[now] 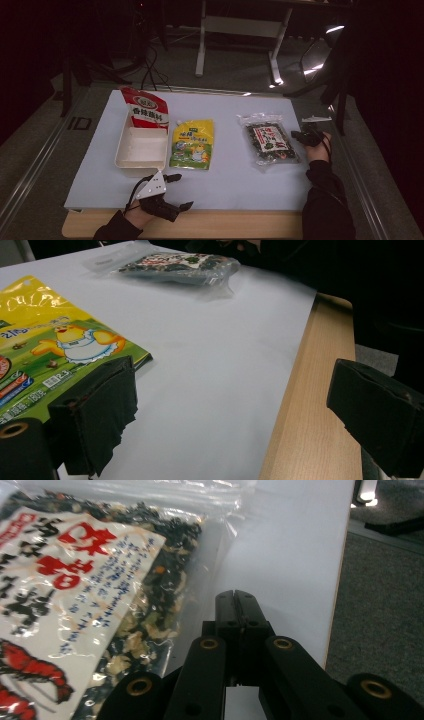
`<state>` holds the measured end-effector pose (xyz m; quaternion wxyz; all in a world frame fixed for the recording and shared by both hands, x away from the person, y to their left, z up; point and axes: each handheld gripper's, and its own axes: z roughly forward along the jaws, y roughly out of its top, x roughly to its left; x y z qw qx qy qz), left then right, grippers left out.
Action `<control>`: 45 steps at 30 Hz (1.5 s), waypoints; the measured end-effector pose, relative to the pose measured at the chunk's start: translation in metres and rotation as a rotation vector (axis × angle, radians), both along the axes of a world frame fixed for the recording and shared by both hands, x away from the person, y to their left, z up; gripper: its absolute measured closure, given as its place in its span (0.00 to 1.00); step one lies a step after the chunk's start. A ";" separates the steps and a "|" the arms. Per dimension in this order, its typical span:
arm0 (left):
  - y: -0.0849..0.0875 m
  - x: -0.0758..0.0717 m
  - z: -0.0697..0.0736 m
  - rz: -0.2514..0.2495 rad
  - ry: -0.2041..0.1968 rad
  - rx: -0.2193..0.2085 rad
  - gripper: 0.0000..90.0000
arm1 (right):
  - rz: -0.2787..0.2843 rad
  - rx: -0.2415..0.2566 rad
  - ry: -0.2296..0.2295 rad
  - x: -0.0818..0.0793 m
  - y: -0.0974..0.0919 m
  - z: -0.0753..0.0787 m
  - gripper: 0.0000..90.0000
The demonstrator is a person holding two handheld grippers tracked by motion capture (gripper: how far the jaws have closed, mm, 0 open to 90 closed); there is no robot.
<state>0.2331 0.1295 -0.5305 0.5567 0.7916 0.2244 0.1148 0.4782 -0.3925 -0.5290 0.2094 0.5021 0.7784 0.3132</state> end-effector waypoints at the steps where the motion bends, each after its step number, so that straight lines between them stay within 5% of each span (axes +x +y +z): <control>1: 0.000 0.000 0.000 0.001 -0.002 0.003 0.07 | -0.001 -0.001 0.003 0.000 0.000 -0.001 1.00; 9: 0.000 0.000 0.000 0.000 -0.002 0.000 0.07 | 0.022 -0.012 0.030 0.002 0.010 -0.006 1.00; 15: 0.000 0.000 0.001 -0.002 -0.005 0.002 0.07 | 0.040 0.023 0.042 0.000 0.018 -0.007 1.00; 25: -0.001 0.000 0.002 -0.010 -0.008 0.000 0.07 | 0.083 0.057 0.044 -0.012 0.030 -0.008 1.00; 45: -0.005 0.002 0.003 -0.032 -0.012 -0.001 0.07 | 0.179 0.043 0.040 -0.047 0.060 -0.009 1.00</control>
